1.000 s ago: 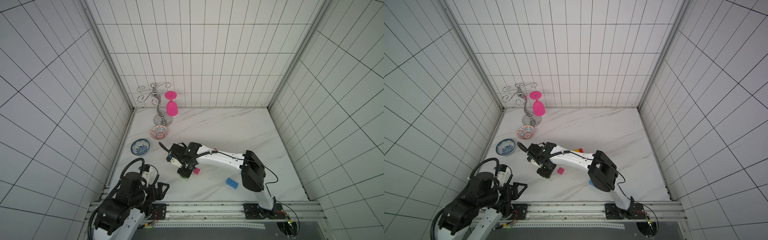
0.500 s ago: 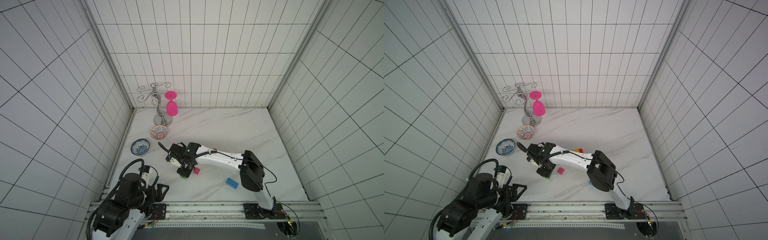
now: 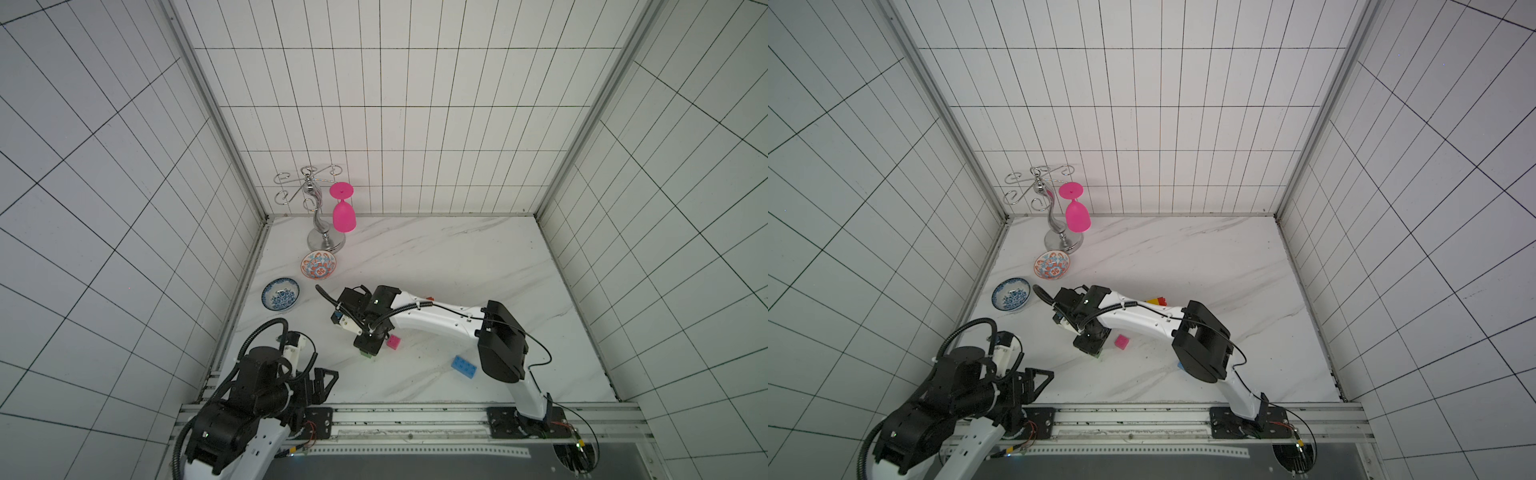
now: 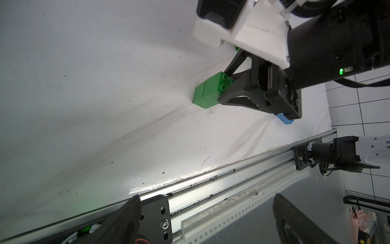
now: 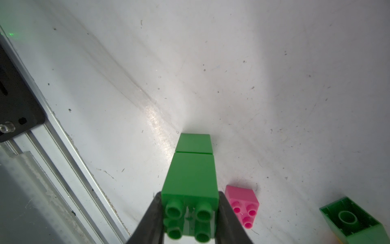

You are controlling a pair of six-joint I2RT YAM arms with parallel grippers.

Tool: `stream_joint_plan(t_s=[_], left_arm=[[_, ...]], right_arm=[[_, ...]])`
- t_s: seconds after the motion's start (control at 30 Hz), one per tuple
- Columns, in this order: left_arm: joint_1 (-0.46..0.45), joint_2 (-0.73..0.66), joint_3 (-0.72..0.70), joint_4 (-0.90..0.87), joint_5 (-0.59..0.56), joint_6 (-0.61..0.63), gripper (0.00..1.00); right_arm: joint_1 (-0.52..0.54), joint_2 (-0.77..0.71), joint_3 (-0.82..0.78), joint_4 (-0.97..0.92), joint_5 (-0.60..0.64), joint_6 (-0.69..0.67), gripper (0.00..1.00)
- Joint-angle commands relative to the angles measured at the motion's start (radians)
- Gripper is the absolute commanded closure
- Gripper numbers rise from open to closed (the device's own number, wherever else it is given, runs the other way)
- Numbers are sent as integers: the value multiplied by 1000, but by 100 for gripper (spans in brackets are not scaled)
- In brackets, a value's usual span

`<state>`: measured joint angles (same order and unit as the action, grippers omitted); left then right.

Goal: Assemble the letter r with lego
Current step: Assemble the lego brick with the lego brick.

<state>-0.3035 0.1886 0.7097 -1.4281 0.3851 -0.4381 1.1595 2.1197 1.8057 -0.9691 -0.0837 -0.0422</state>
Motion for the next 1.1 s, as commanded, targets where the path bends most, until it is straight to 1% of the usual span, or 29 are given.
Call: stream_joint_plan(t_s=[0.0, 0.1, 0.3, 0.4, 0.53, 0.7, 0.77, 0.8, 0.9, 1.0, 1.03, 1.07], left_arm=[[4, -21, -4, -8, 16, -11, 3], [4, -30, -6, -8, 14, -14, 3], [4, -58, -14, 7, 29, -26, 3], [4, -72, -19, 33, 44, -32, 3], [4, -68, -19, 69, 58, -28, 3], [4, -60, -17, 111, 72, -25, 3], [4, -60, -21, 118, 71, -21, 3], [4, -60, -22, 120, 71, -21, 3], [4, -60, -20, 118, 61, -20, 3], [4, -71, -10, 113, 54, -28, 3], [4, -77, -5, 111, 51, -31, 3], [4, -80, -2, 109, 50, -33, 3]], right_arm=[[9, 108, -56, -41, 12, 6, 100], [12, 131, -69, -36, 9, 14, 100], [18, 199, -83, -54, 63, 20, 100], [20, 215, -114, -40, 66, 27, 100], [20, 168, -169, 4, 51, 51, 100], [20, 83, -160, 17, 55, 97, 100], [20, 60, -137, 14, 53, 102, 90], [20, 56, -114, 2, 57, 107, 81], [22, 60, -37, -53, 68, 102, 73], [22, 45, 4, -68, 76, 105, 64], [22, 38, 12, -69, 75, 108, 60], [22, 34, 22, -73, 74, 108, 53]])
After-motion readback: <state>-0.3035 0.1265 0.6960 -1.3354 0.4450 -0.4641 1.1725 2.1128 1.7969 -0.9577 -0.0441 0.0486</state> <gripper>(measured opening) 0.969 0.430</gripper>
